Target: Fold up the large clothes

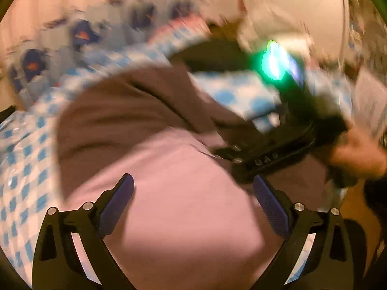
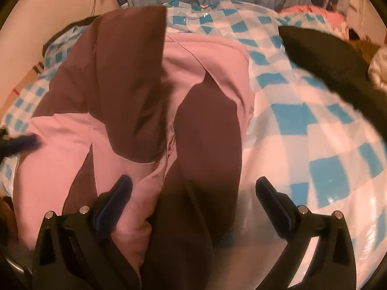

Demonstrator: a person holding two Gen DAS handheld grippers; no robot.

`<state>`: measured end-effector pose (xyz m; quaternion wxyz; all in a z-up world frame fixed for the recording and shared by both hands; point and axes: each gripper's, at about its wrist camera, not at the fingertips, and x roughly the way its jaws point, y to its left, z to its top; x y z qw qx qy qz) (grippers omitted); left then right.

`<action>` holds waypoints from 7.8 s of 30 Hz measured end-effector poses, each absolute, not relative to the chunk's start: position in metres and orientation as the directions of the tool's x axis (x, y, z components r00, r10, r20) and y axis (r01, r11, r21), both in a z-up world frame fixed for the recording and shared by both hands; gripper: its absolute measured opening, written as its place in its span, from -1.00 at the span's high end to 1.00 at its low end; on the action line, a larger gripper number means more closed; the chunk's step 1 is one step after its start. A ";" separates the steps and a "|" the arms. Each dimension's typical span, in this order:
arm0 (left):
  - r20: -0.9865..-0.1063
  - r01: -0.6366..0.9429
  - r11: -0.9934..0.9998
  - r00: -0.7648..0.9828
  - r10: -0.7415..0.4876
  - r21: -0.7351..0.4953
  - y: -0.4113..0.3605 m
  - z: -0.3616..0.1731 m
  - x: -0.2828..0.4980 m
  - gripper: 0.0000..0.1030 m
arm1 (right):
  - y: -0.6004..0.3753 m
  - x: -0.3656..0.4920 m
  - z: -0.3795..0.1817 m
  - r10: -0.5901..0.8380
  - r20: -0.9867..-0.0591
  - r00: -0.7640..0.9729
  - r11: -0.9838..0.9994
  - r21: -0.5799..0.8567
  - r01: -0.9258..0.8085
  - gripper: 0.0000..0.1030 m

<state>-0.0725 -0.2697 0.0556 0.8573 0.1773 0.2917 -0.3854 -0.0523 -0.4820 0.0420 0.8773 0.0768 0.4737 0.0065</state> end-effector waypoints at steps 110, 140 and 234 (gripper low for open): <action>-0.608 0.441 0.896 0.724 -0.326 0.045 -0.136 0.085 -0.034 -0.86 | -0.311 -0.070 0.146 0.052 -0.477 0.877 0.989 0.148 0.022 -0.89; -0.700 0.268 0.963 0.693 -0.173 0.028 -0.105 0.087 -0.122 -0.85 | -0.267 -0.161 0.153 -0.072 -0.672 0.737 0.990 0.040 0.133 -0.89; -0.682 0.222 0.974 0.719 -0.136 0.040 -0.110 0.115 -0.150 -0.85 | -0.294 -0.185 0.157 -0.112 -0.678 0.727 0.987 0.006 0.158 -0.89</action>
